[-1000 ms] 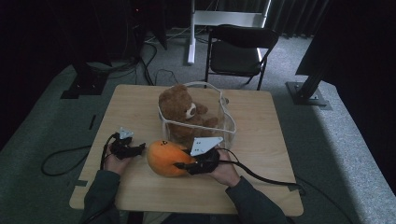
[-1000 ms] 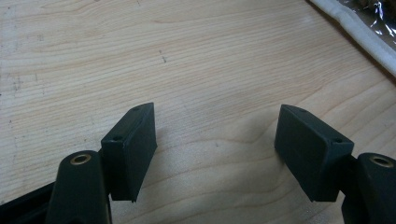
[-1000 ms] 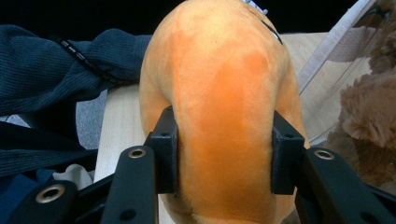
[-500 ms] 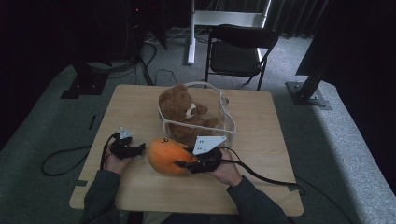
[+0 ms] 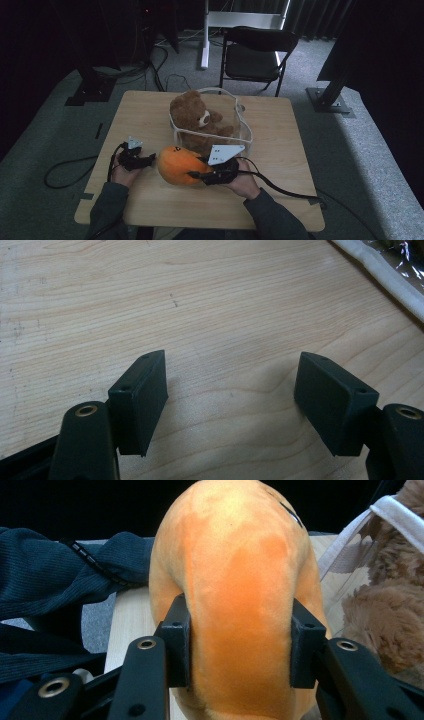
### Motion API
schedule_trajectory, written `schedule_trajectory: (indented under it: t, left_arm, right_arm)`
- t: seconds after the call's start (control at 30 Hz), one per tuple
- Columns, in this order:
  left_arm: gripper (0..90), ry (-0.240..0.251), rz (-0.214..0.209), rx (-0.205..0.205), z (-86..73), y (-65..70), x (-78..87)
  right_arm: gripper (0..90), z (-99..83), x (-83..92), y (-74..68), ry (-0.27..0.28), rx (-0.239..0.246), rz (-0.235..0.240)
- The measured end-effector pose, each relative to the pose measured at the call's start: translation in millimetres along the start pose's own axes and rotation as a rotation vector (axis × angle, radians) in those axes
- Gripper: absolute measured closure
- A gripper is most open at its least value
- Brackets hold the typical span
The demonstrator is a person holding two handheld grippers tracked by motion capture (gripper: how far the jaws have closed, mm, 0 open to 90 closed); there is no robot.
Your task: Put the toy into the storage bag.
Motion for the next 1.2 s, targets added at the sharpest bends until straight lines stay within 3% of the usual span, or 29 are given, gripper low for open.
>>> schedule_trajectory:
  t: [1.2]
  left_arm:
    - [30.0, 0.000, 0.000, 0.001, -0.1, 0.0, 0.0]
  right_arm:
    - [55.2, 12.3, 13.7, 3.2, 0.054, -0.004, -0.025]
Point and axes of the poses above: each handheld gripper's, and its own axes: x roughly backward along the jaws, z roughly out of its top, y roughly to its right, the point moved 8 cm from there along -x, roughly forward along the jaws, and after that the axes turned 1 degree about z, right-handed, at the moved point
